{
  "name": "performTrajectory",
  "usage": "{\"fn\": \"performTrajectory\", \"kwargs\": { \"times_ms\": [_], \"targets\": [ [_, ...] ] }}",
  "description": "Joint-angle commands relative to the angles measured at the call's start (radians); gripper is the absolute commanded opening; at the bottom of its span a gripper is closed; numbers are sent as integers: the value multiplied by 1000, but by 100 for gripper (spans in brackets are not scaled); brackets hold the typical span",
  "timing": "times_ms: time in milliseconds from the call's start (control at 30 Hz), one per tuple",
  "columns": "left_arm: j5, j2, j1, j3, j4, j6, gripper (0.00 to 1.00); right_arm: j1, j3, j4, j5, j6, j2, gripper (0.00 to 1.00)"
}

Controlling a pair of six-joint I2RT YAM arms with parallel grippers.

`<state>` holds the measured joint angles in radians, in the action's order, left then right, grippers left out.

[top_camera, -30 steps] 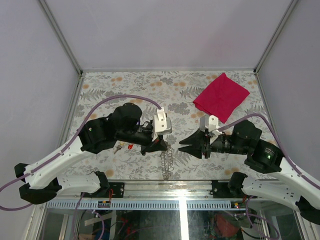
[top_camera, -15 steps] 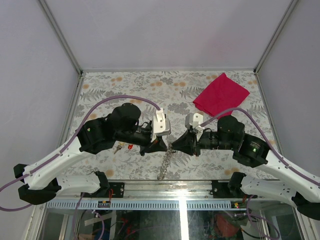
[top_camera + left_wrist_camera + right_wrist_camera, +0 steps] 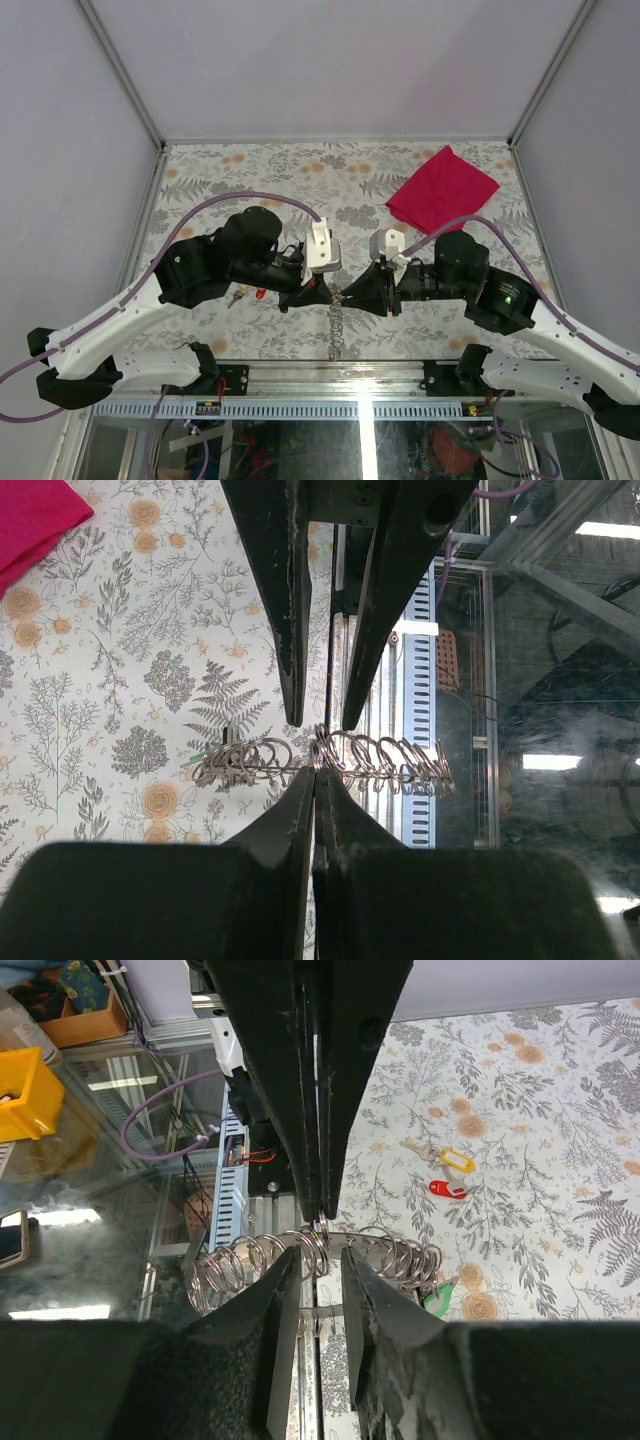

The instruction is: Put the keys on the keyring

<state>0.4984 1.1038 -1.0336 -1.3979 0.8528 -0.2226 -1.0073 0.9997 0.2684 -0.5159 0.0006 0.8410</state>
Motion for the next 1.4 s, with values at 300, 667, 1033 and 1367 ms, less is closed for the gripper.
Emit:
{"fn": "performTrajectory", "kwargs": {
  "times_ms": [300,667,1033,1367],
  "targets": [
    [25,-20,-2,-49,-29,-12,0,-4,-7,-121,211,20,-83,12],
    [32,-18,-2,-51,-29,-12,0,-4,48,-15,162,-1,15,21],
    [29,-16,-3,-51,-28,-16,0,-4,52,-21,-6,-7,20,26],
    [27,-16,-3,-54,-29,-14,0,-5,40,-39,-54,-1,10,28]
  ]
}}
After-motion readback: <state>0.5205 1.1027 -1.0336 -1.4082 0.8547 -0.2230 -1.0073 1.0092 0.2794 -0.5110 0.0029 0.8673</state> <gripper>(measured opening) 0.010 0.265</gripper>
